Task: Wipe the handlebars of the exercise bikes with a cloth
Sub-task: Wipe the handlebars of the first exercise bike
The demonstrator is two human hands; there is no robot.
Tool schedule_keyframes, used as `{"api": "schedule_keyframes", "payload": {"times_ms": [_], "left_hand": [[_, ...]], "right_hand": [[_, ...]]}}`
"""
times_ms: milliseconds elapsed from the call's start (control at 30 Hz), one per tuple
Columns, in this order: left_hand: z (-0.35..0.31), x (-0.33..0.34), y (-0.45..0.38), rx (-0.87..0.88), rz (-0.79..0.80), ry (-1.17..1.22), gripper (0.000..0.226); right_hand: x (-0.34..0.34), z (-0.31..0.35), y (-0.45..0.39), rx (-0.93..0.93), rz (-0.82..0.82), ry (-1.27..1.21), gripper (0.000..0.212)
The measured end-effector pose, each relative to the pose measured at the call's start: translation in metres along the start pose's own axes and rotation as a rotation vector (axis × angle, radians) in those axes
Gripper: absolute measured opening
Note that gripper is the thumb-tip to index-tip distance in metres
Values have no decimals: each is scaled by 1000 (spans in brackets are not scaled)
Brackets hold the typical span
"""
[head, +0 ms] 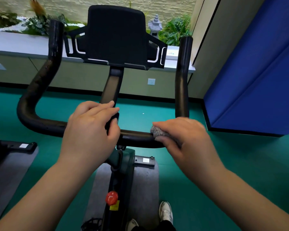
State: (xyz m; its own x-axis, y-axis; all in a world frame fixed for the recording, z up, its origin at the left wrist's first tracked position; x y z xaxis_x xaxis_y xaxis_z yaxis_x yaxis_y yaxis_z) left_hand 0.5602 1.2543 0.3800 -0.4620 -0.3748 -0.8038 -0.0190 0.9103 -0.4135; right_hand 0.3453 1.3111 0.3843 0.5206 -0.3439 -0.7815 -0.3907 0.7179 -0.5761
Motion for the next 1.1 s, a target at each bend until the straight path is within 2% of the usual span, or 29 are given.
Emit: {"api": "schedule_keyframes", "payload": {"times_ms": [133,300,400,633,700,833,933,1100], "left_hand": [[2,0,1,-3,13,14,36],[5,0,-2,-28,-1,57,36],[7,-1,-5,-44,2,73,32],[3,-3,-2,-56,11,55,34],[3,-4,-2,-58,15,53,34],[1,-4,-2,-59,11,43,34],[-1,-5,-2,-63,10,30,35],[-8,-4,-4,-56,11,-26,32]], "right_hand": [[25,17,-1,-38,-68,-53,21],[65,52,-28,-110,-41,-64,28],[67,51,-21,-132,-57,-30,27],[37,18,1,-152,-198,47,18],[24,-1,1,-107,-222,88,19],[0,-45,-7,51,-163,91,26],[-5,-65,-18,62,-109,50,32],[-4,-93,-39,99,-100,79,21]]}}
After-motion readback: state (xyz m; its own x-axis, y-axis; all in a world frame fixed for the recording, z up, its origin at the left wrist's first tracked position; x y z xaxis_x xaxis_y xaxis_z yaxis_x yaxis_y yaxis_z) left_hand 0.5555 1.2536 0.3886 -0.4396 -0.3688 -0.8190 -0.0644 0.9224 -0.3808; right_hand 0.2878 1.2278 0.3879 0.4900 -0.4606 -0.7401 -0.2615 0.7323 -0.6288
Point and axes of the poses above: each hand's wrist, its own y-axis away from the middle knuckle, its own x-axis out of the palm, z = x × y, the point moved 1 cm from there along -y, towards the middle knuckle, and after that the axes turned 15 degrees about -x, right-handed, at the moved point
